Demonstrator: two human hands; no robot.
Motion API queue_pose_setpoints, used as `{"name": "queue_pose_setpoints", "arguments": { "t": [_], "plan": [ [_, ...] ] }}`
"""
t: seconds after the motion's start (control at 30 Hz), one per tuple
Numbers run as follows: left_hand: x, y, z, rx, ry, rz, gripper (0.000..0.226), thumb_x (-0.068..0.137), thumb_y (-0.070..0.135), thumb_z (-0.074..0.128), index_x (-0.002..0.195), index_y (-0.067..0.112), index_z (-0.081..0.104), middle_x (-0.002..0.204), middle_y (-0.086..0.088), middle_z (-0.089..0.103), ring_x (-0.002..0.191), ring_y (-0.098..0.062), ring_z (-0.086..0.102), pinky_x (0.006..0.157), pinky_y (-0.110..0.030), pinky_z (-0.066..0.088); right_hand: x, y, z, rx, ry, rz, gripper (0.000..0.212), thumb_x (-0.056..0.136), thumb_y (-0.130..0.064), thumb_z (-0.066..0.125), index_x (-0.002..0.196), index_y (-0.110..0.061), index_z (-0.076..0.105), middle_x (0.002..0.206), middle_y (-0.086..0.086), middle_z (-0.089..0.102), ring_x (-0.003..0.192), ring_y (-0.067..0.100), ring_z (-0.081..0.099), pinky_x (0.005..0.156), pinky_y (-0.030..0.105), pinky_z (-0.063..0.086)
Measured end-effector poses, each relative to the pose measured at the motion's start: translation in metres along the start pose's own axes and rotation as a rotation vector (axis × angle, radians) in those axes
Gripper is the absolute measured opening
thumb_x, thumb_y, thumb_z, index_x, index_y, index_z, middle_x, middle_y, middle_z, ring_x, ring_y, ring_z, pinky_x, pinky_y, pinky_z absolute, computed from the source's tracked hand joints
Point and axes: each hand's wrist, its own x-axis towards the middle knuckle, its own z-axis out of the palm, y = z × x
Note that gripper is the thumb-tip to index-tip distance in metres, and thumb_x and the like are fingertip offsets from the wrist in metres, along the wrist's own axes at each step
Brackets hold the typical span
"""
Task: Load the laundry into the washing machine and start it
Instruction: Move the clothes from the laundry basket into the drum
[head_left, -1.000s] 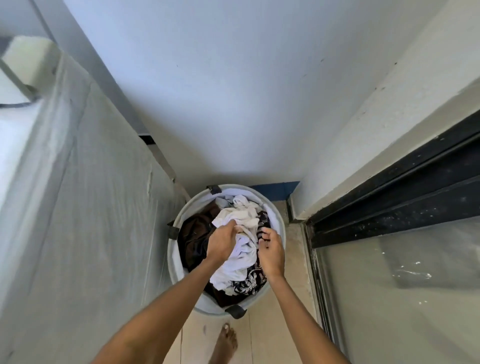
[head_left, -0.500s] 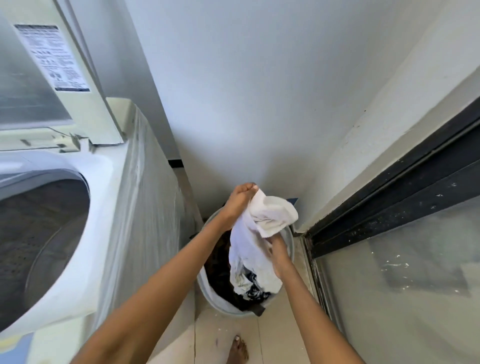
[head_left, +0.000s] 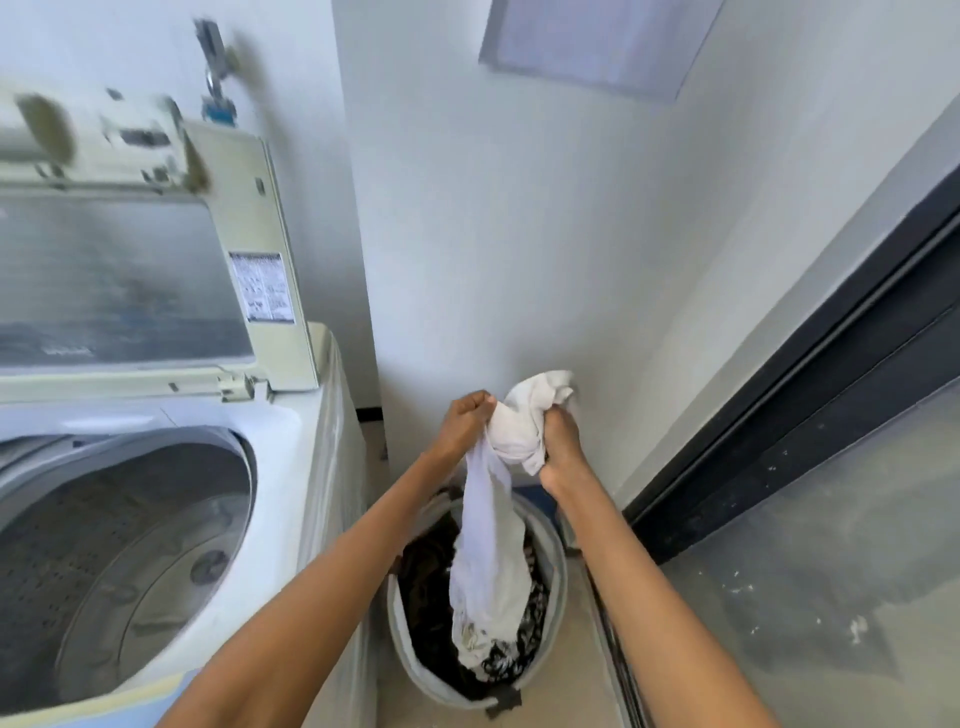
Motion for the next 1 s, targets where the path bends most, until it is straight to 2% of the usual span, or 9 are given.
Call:
{"name": "queue_pose_setpoints", "arguments": {
  "t": [0.13,0.23,0.33,0.43,0.57,0.63,0.73,0.87,1.0],
  "plan": [
    [-0.019,0.1,-0.016,0.112,-0.251,0.073,0.02,0.092,0.027,0.056,0.074,0.017,0.058,0.061,0.006,0.053,0.053,-0.006,0.049,0.053,-0.02,0.038,-0.041,-0.107,0.027,-0.144,-0.237,-0.104,0.031,0.091,-0.009,0.045,0.062,-0.016,0.053,0.064,0.002,0.049,0.064,0.016,0.045,0.056,0.023,0.043],
    [-0.032,0.177,-0.034,0.234,-0.199,0.294,0.024,0.093,0.024,0.055,0.071,0.013,0.056,0.067,0.0,0.06,0.06,-0.012,0.056,0.06,-0.025,0.046,-0.078,-0.181,0.044,-0.591,-0.239,-0.225,0.023,0.09,-0.015,0.048,0.076,-0.008,0.064,0.069,0.004,0.056,0.064,0.017,0.052,0.053,0.02,0.041],
    [-0.041,0.233,-0.05,0.172,-0.027,0.492,0.012,0.087,0.019,0.066,0.092,0.02,0.055,0.093,0.0,0.06,0.085,-0.012,0.057,0.074,-0.02,0.047,-0.115,-0.229,0.056,-0.9,-0.197,-0.41,0.021,0.094,-0.022,0.049,0.077,-0.013,0.056,0.069,0.0,0.048,0.06,0.012,0.043,0.053,0.022,0.035],
    [-0.05,0.27,-0.059,0.194,-0.303,0.449,0.04,0.085,0.028,0.061,0.123,0.023,0.05,0.124,-0.002,0.054,0.115,-0.014,0.051,0.099,-0.027,0.041,-0.14,-0.251,0.07,-0.789,-0.275,-0.484,0.026,0.094,-0.02,0.047,0.068,-0.019,0.052,0.068,-0.002,0.048,0.063,0.012,0.043,0.059,0.028,0.033],
    [-0.064,0.291,-0.066,0.256,-0.511,0.3,0.046,0.086,0.052,0.052,0.114,0.017,0.061,0.109,0.002,0.066,0.101,-0.013,0.062,0.088,-0.026,0.048,-0.162,-0.276,0.08,-0.57,-0.35,-0.471,0.028,0.094,-0.04,0.05,0.084,-0.017,0.063,0.077,-0.001,0.065,0.072,0.013,0.06,0.066,0.024,0.045],
    [-0.067,0.294,-0.073,0.424,-0.349,0.376,0.038,0.082,0.052,0.063,0.077,0.015,0.057,0.072,0.005,0.055,0.066,-0.01,0.05,0.059,-0.021,0.036,-0.16,-0.286,0.074,-0.903,-0.403,-0.522,0.026,0.089,-0.044,0.058,0.096,-0.02,0.063,0.094,-0.003,0.066,0.088,0.013,0.06,0.077,0.026,0.045],
    [-0.066,0.302,-0.088,0.422,-0.221,0.539,0.043,0.085,0.033,0.07,0.058,0.018,0.039,0.062,0.004,0.031,0.057,-0.008,0.029,0.052,-0.023,0.02,-0.155,-0.289,0.06,-1.522,-0.319,-0.544,0.039,0.081,-0.033,0.072,0.113,-0.017,0.057,0.106,-0.006,0.057,0.097,0.014,0.052,0.078,0.026,0.039],
    [-0.075,0.32,-0.1,0.543,-0.271,0.648,0.047,0.084,0.028,0.071,0.058,0.007,0.038,0.06,0.001,0.027,0.056,-0.01,0.025,0.051,-0.024,0.017,-0.153,-0.293,0.047,-1.481,-0.225,-0.642,0.023,0.088,-0.031,0.065,0.072,-0.017,0.056,0.074,0.0,0.055,0.07,0.016,0.05,0.056,0.025,0.032],
    [-0.077,0.324,-0.106,1.051,-0.315,0.502,0.022,0.075,0.034,0.079,0.077,0.021,0.061,0.071,0.009,0.057,0.063,-0.004,0.05,0.06,-0.018,0.038,-0.153,-0.309,0.046,-1.455,-0.049,-0.837,0.017,0.091,-0.024,0.06,0.078,-0.014,0.064,0.08,0.009,0.062,0.078,0.022,0.056,0.065,0.03,0.036]
  ]
}}
